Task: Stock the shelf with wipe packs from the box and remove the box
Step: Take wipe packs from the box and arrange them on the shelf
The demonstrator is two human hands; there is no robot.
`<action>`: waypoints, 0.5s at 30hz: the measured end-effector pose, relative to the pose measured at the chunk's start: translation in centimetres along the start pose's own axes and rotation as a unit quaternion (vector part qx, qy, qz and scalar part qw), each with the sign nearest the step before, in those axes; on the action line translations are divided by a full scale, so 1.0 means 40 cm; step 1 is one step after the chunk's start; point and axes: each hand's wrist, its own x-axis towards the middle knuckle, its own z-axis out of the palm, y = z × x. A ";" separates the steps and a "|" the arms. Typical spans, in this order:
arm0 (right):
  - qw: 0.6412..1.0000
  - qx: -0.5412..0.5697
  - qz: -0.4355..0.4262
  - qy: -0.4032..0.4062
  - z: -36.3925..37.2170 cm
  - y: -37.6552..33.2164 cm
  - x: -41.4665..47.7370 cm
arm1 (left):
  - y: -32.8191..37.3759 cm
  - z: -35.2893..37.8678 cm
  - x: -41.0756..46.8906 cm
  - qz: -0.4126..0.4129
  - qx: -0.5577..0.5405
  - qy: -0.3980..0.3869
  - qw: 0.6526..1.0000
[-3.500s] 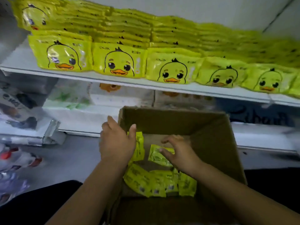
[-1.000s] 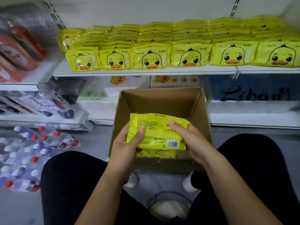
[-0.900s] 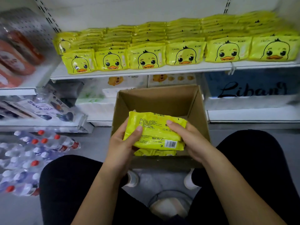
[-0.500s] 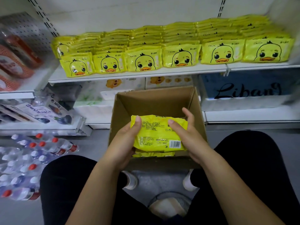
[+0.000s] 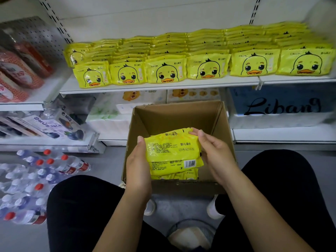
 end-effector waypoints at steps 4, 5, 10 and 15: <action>0.998 0.018 0.012 0.052 0.015 -0.002 -0.007 | -0.007 0.001 -0.010 0.018 0.041 -0.040 0.998; 0.997 0.009 0.010 0.070 0.019 0.000 -0.006 | -0.010 0.000 -0.013 0.039 0.056 -0.038 0.997; 0.969 -0.098 -0.052 0.219 0.021 0.013 0.008 | -0.036 0.009 -0.015 0.111 0.095 -0.055 0.988; 0.950 -0.130 -0.081 0.272 0.020 -0.007 -0.005 | -0.044 0.020 -0.019 0.130 0.100 -0.052 0.985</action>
